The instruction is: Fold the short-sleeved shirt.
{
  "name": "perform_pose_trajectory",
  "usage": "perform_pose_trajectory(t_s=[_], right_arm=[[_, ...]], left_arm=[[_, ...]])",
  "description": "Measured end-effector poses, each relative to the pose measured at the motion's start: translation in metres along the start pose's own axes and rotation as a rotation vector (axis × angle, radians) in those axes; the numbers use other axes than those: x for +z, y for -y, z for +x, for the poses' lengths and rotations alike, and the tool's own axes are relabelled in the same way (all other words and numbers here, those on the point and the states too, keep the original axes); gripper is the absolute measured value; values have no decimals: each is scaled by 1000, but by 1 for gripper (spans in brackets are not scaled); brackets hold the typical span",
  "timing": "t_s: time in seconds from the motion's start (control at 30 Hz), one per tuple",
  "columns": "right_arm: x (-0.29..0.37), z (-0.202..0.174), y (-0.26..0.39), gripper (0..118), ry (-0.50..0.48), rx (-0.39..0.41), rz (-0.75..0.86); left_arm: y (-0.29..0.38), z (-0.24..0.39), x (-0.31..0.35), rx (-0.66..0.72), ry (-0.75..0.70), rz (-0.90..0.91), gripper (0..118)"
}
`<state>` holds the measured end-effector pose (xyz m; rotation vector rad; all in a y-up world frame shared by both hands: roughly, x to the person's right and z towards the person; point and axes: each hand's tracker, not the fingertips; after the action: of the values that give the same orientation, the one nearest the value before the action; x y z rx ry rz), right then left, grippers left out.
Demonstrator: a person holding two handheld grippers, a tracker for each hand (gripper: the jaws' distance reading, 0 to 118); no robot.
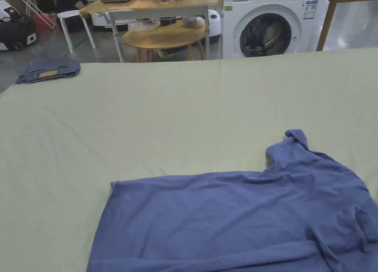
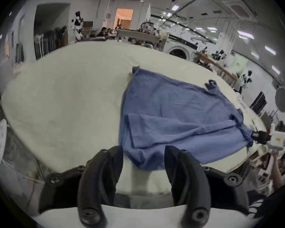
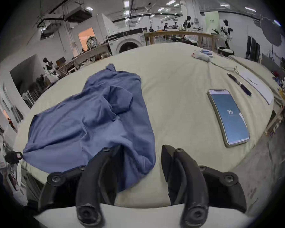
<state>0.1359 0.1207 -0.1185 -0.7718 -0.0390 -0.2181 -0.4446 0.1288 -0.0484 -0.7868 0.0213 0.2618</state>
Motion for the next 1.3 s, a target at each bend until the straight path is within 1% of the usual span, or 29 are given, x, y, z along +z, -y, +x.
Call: perform_pose_trajectory(t_s=[0.03,0.1,0.2,0.27,0.3,0.33,0.37,0.4,0.43,0.47,0.5,0.53,0.57,0.6,0.63,0.7,0.73,0.8,0.83,0.87,0.93,1.03,1.07,1.13,1.17,1.2,1.23,1.27,1.3], right_arm=[[4,0,-1,50,-6,9,8],[19,-10,-10,50,-18,46,60],[46,-28,-26,50,-66,118,169],[60,-42,-35,50,-124,139,230],[66,-50,-40,48,-168,145,252],[68,-57,-44,40,-209,152,255],[68,-63,-46,15,-236,165,251],[67,-71,-48,2,-243,180,247],[64,-78,-48,0,-224,196,243],[60,-84,-47,0,-215,211,239],[55,-88,-47,0,-231,234,215],[51,-92,-46,0,-244,249,196],[48,-96,-45,0,-233,250,195],[44,-98,-43,0,-227,257,188],[42,-99,-43,0,-234,268,181],[40,-104,-40,0,-228,297,186],[40,-105,-40,0,-230,312,183],[40,-105,-39,0,-226,325,184],[41,-104,-38,0,-228,329,185],[38,-97,-35,0,-229,330,184],[37,-90,-33,0,-219,324,167],[36,-75,-27,0,-189,310,143],[36,-70,-26,0,-177,305,133],[36,-60,-25,0,-155,289,118],[35,-55,-26,0,-143,277,108],[34,-51,-28,0,-126,261,93],[32,-48,-32,0,-100,242,67],[30,-47,-37,0,-108,220,72],[25,-43,-46,0,-141,184,75]], left_arm=[[-2,1,3,-25,-24,20,52],[-13,6,16,-60,5,85,52],[-37,21,38,-107,35,223,51],[-50,35,53,-143,43,305,51],[-57,41,58,-149,59,350,51],[-60,45,62,-141,97,381,47],[-62,48,65,-135,142,417,28],[-64,51,67,-130,179,450,7],[-65,54,65,-125,165,438,0],[-66,58,62,-124,142,425,0],[-67,58,58,-125,145,426,0],[-69,56,52,-117,191,379,0],[-70,54,47,-110,182,338,0],[-75,50,40,-110,190,338,0],[-81,45,30,-108,241,280,0],[-95,35,6,-109,225,281,0],[-107,30,-12,-94,208,190,0],[-136,20,-48,-75,171,86,45],[-149,14,-68,-67,164,80,51],[-159,11,-86,-61,150,61,49],[-183,4,-125,-56,111,58,49],[-207,-7,-184,-53,15,-56,48],[-211,-10,-200,-47,-12,-88,41],[-208,-15,-231,-12,-31,-213,35],[-205,-13,-235,-52,-65,-201,28],[-203,-7,-226,-112,-53,-137,28],[-204,-1,-223,-171,-78,-167,25],[-206,5,-221,-227,-81,-175,20],[-206,9,-219,-264,-79,-189,13]])
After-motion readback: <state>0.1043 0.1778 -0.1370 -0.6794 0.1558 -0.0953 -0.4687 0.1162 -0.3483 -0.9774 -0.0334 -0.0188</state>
